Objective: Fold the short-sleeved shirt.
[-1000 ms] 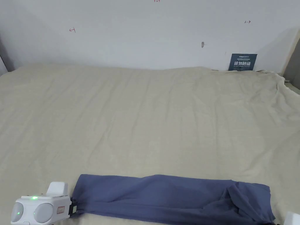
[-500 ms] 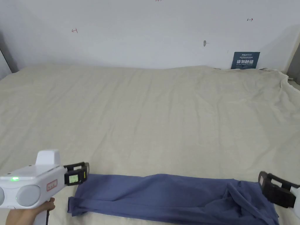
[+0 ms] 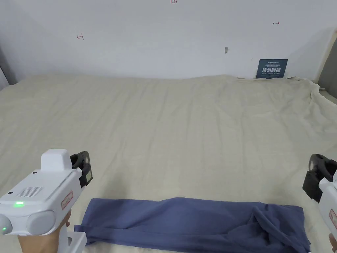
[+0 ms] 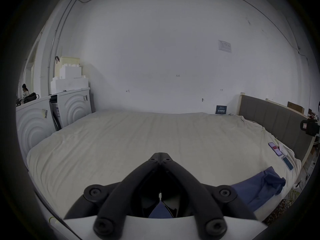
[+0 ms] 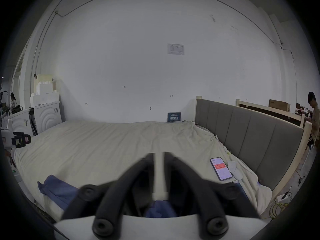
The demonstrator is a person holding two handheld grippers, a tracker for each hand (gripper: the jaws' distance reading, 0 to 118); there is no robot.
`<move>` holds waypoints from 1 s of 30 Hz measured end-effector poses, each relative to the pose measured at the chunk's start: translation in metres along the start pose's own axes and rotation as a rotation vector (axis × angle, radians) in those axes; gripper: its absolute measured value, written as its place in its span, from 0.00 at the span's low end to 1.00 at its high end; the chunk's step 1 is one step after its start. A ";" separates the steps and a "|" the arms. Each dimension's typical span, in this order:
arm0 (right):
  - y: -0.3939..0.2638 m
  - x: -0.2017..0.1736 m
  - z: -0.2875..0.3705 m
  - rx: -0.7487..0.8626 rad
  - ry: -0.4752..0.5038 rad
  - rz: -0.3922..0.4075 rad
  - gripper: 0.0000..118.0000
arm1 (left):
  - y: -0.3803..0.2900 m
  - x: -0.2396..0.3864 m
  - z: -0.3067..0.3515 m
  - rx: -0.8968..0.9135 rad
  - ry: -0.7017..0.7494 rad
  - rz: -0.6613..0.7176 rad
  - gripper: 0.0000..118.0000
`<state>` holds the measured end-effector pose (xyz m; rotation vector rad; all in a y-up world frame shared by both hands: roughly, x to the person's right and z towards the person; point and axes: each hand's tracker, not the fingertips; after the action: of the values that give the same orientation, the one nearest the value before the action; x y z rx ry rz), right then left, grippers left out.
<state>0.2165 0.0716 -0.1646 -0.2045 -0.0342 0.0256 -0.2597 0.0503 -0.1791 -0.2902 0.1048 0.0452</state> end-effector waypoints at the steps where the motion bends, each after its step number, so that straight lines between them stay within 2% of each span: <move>1: 0.000 -0.002 0.001 0.004 0.000 0.005 0.00 | -0.002 0.002 0.001 0.004 0.000 -0.004 0.00; 6: 0.000 -0.005 0.002 -0.005 0.014 0.007 0.00 | -0.007 0.003 -0.005 -0.044 -0.017 -0.008 0.00; 10: 0.000 -0.003 0.002 -0.013 0.020 -0.001 0.00 | -0.009 -0.003 -0.015 -0.166 -0.051 0.008 0.00; 18: -0.001 0.002 0.002 -0.027 0.017 0.003 0.00 | -0.027 -0.045 -0.051 -0.427 -0.172 0.161 0.02; 20: -0.001 0.001 0.002 -0.030 0.016 0.004 0.00 | -0.035 -0.061 -0.064 -0.495 -0.215 0.260 0.16; 21: -0.001 0.000 0.002 -0.033 0.016 0.007 0.00 | -0.040 -0.068 -0.070 -0.522 -0.236 0.294 0.29; 22: -0.001 0.000 0.002 -0.036 0.017 0.008 0.00 | -0.042 -0.069 -0.070 -0.558 -0.251 0.319 0.50; 23: -0.001 -0.001 0.001 -0.038 0.017 0.010 0.00 | -0.046 -0.073 -0.077 -0.598 -0.266 0.338 0.63; 25: -0.004 0.002 -0.002 -0.045 0.015 0.016 0.00 | -0.055 -0.083 -0.090 -0.663 -0.276 0.359 0.82; 30: -0.007 0.003 -0.008 -0.062 0.010 0.021 0.00 | -0.072 -0.104 -0.109 -0.737 -0.281 0.346 0.83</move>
<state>0.2199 0.0636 -0.1711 -0.2671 -0.0226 0.0443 -0.3693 -0.0527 -0.2514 -0.9955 -0.1495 0.4727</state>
